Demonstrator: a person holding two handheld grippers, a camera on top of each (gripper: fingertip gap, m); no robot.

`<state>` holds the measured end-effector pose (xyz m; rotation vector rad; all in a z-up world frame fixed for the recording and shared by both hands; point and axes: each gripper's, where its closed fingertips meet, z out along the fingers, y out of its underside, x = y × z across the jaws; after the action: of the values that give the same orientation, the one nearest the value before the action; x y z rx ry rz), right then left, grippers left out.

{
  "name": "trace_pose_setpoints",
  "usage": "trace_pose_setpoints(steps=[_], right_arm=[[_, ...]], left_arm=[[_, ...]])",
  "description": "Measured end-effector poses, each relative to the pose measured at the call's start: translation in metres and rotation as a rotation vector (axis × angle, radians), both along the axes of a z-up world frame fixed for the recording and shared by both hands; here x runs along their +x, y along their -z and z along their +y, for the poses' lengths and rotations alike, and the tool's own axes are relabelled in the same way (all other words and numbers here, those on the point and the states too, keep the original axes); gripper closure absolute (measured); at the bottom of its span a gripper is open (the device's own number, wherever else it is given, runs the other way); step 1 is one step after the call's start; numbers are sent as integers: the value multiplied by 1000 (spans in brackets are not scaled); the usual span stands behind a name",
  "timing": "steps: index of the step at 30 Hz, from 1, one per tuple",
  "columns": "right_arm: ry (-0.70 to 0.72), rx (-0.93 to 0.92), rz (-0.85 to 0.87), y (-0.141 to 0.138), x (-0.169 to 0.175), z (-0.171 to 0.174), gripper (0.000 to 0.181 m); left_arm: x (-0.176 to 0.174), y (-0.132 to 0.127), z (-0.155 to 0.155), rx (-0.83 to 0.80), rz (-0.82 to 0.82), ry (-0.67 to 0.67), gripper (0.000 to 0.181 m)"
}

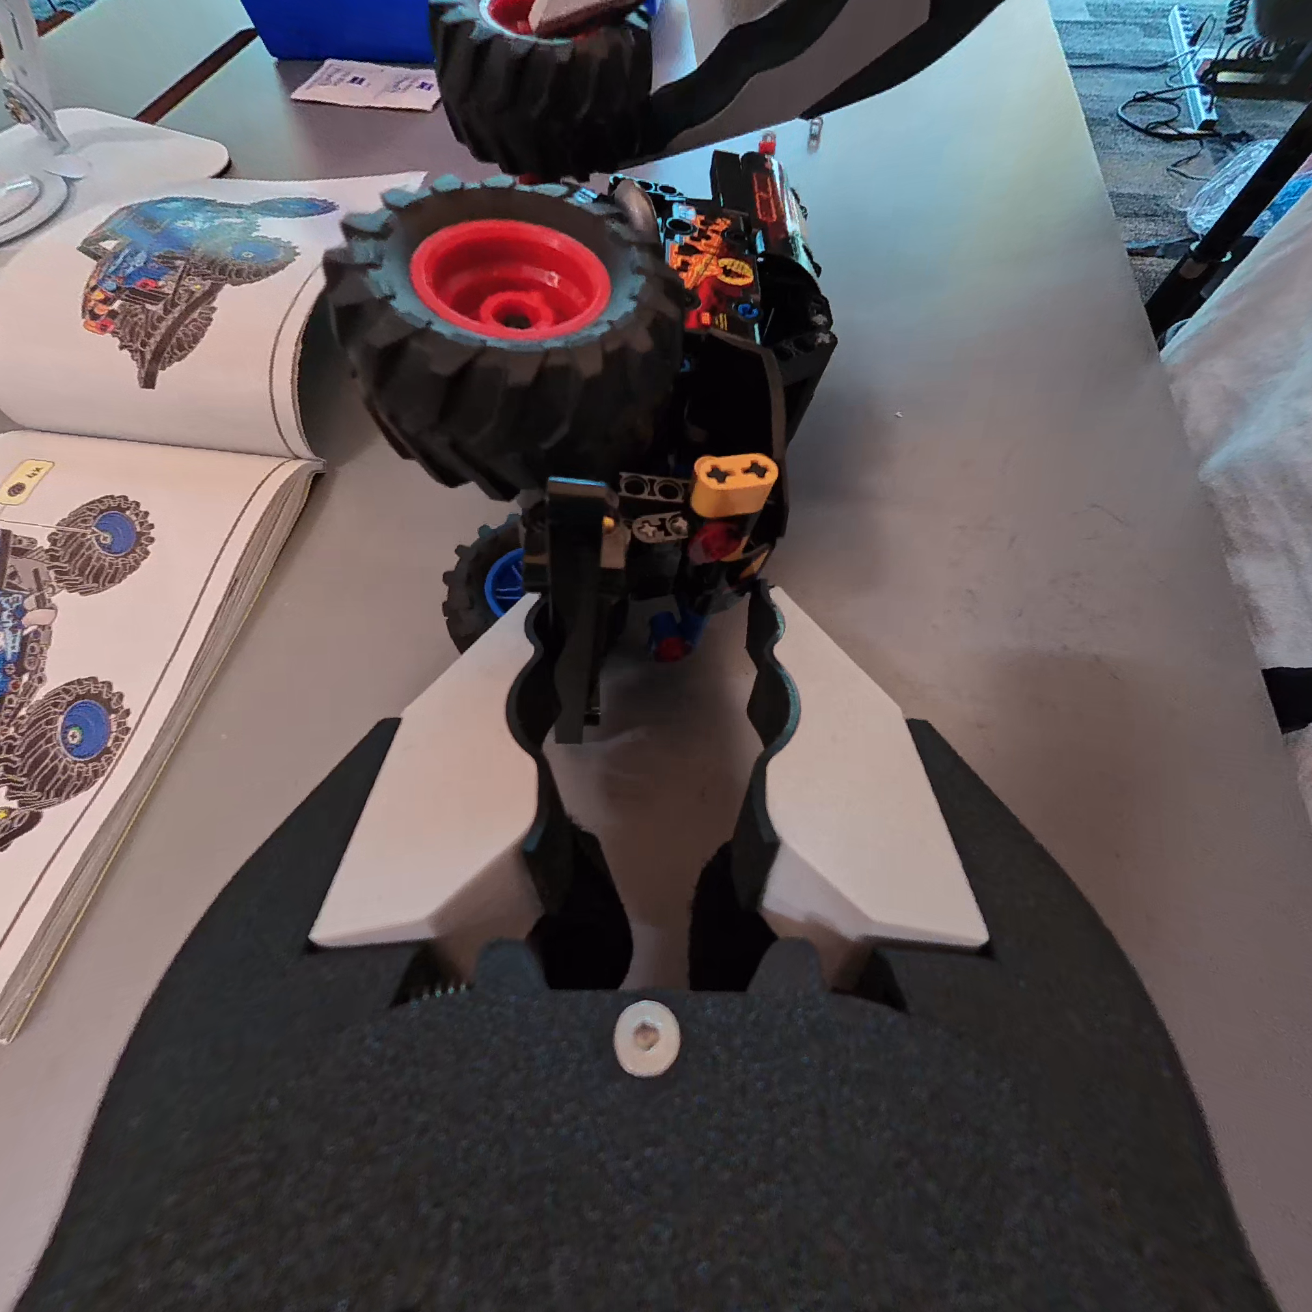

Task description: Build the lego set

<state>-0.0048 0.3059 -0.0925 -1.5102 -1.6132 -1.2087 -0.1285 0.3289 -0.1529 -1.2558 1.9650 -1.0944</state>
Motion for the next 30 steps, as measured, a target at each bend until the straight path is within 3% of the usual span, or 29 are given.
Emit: trace_pose_setpoints(steps=[13, 18, 22, 30], right_arm=[[-71, -142, -143, 1, 0, 2, 154], [-4, -134, -16, 1, 1, 2, 151], [54, -142, 120, -2, 2, -5, 139], [15, -82, 56, 1, -3, -6, 152]], left_arm=[[0, 0, 0, -2, -1, 3, 131], [0, -1, 0, -28, 5, 3, 131], [0, 1, -2, 3, 2, 9, 131], [-1, 1, -2, 14, -3, 11, 132]])
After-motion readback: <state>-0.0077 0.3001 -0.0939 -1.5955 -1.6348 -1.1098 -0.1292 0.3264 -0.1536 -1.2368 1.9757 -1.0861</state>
